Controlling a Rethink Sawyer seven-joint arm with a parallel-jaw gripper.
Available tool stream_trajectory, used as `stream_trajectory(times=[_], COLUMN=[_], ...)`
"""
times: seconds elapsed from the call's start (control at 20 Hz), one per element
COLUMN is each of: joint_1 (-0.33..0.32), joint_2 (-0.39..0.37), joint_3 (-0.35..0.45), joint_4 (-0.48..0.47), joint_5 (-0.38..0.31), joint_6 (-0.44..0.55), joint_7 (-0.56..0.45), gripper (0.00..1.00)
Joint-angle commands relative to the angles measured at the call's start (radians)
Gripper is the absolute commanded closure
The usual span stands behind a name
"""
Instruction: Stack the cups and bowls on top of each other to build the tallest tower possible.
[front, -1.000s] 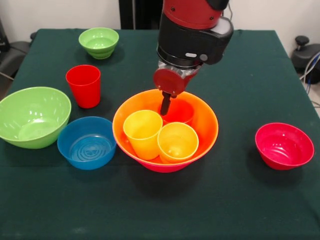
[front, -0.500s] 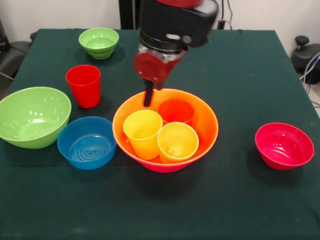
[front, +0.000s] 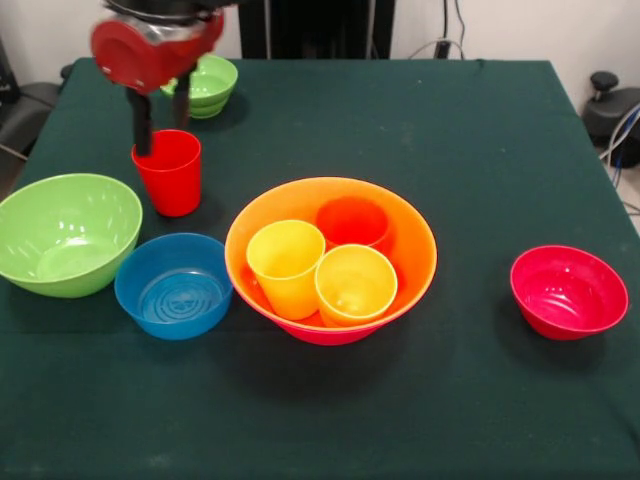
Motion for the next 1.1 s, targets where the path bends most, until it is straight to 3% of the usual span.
stream_trajectory(times=[0.05,0.25,0.4,0.6,0.7,0.8,1.1], joint_1=[-0.018,-0.015,0.038,-0.01,-0.044,-0.08,-0.209], joint_2=[0.026,0.06,0.093,0.129,0.162,0.185,0.207], joint_3=[0.089,0.094,0.026,0.033,0.056,0.094,0.23], joint_4=[0.087,0.068,0.023,0.011,-0.016,-0.062,-0.115], joint_5=[-0.087,-0.092,-0.089,-0.044,-0.063,-0.151,-0.235], joint_6=[-0.014,-0.041,-0.03,-0.049,-0.072,-0.093,-0.085], joint_7=[-0.249,-0.246,-0.113,-0.103,-0.172,-0.366,-0.689], gripper=[0.0,0.0,0.0,0.0,0.0,0.0,0.0])
